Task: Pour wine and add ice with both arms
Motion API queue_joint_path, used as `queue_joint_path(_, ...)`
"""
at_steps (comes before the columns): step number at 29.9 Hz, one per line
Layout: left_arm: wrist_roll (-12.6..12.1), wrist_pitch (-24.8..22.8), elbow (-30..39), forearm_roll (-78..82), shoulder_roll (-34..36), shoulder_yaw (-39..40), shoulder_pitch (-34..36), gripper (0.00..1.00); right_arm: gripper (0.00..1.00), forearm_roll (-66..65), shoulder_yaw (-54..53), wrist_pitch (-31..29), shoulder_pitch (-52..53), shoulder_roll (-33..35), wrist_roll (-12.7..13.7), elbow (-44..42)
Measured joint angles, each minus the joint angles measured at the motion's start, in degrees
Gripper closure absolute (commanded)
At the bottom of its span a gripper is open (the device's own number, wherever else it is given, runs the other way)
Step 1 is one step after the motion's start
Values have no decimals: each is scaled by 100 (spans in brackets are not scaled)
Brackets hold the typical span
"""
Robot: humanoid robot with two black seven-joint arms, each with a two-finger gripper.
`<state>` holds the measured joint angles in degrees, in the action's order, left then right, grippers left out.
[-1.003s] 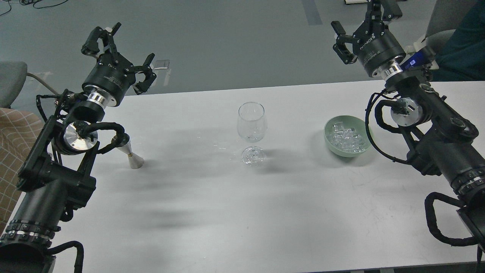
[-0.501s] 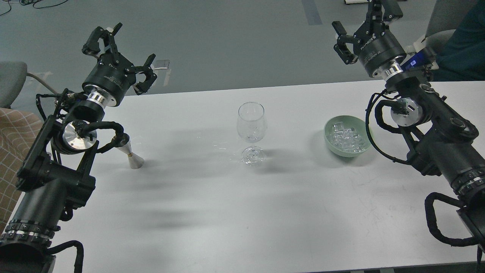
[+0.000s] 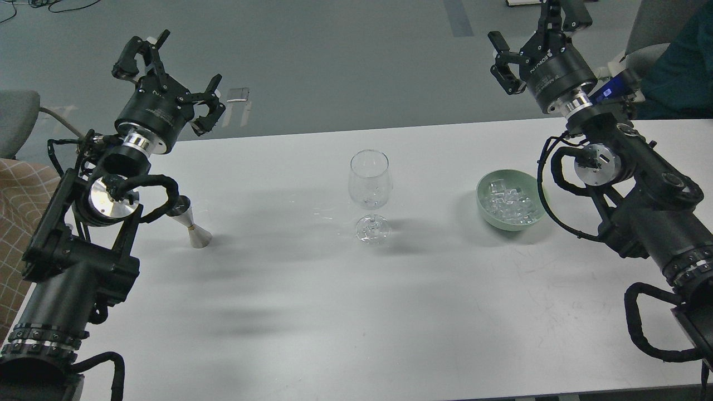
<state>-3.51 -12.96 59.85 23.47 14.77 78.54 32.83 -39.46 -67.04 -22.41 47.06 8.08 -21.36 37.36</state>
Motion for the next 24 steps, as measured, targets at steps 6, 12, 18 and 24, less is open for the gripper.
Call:
queue_joint_path(6, 13, -4, 1, 33, 7, -37, -6, 1, 0, 0, 5, 0, 2, 0, 0, 0)
queue_joint_path(12, 43, 11, 1, 39, 10, -40, -33, 1, 0, 0, 6, 0, 3, -8, 0, 0)
queue_joint_path(18, -1, 12, 2, 38, 18, -65, -35, 1, 0, 0, 6, 0, 4, -36, 0, 0)
queue_joint_path(24, -9, 12, 10, -12, -2, -55, -42, 1, 0, 0, 6, 0, 5, -23, 0, 0)
